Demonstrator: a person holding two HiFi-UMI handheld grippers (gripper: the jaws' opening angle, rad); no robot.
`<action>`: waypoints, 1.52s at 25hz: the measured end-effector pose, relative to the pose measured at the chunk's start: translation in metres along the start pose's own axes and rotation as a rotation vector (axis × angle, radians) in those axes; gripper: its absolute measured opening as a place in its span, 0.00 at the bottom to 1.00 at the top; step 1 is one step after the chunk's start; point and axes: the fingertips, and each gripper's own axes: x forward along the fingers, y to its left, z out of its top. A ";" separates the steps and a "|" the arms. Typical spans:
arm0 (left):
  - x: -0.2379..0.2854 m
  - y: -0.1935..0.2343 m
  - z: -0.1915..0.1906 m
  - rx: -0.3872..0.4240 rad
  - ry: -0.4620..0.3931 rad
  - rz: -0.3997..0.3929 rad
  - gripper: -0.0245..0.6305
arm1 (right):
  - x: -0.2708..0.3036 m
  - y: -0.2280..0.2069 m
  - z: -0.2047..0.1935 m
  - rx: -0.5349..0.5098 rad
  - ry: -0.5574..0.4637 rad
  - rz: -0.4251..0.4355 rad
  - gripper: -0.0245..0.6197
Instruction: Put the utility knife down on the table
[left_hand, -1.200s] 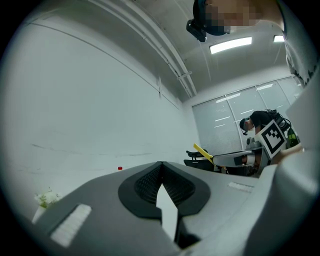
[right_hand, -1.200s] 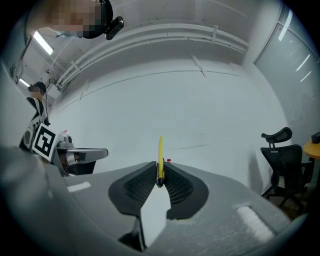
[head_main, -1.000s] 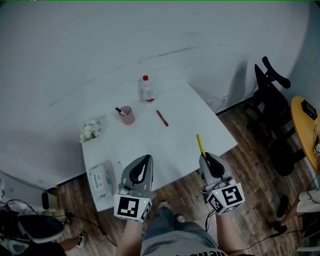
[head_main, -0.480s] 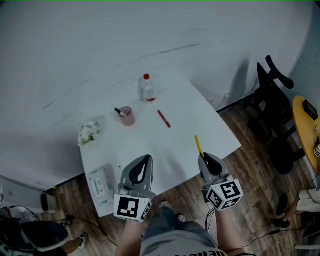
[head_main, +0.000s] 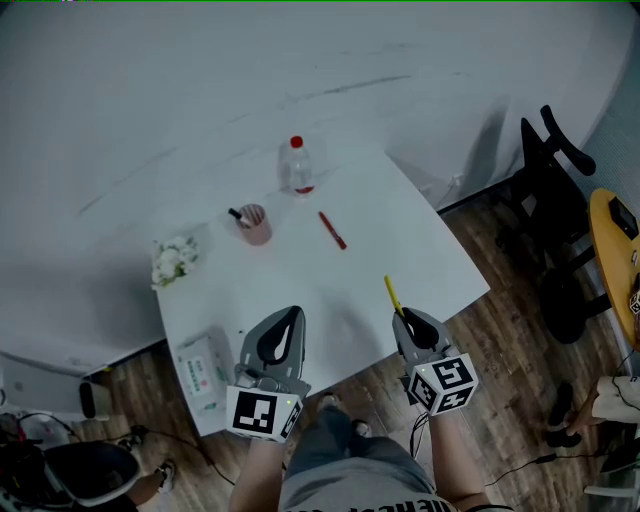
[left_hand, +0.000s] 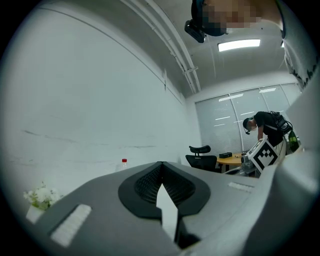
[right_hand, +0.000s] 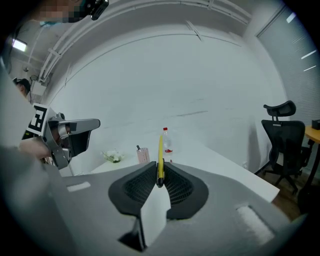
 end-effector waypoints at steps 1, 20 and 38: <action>0.000 0.001 -0.001 -0.002 0.002 0.000 0.06 | 0.002 0.000 -0.003 0.001 0.011 0.000 0.11; 0.000 0.020 -0.018 -0.024 0.031 0.010 0.06 | 0.033 -0.009 -0.074 0.000 0.227 -0.023 0.12; 0.002 0.043 -0.030 -0.039 0.061 0.039 0.06 | 0.054 -0.023 -0.137 0.027 0.417 -0.050 0.12</action>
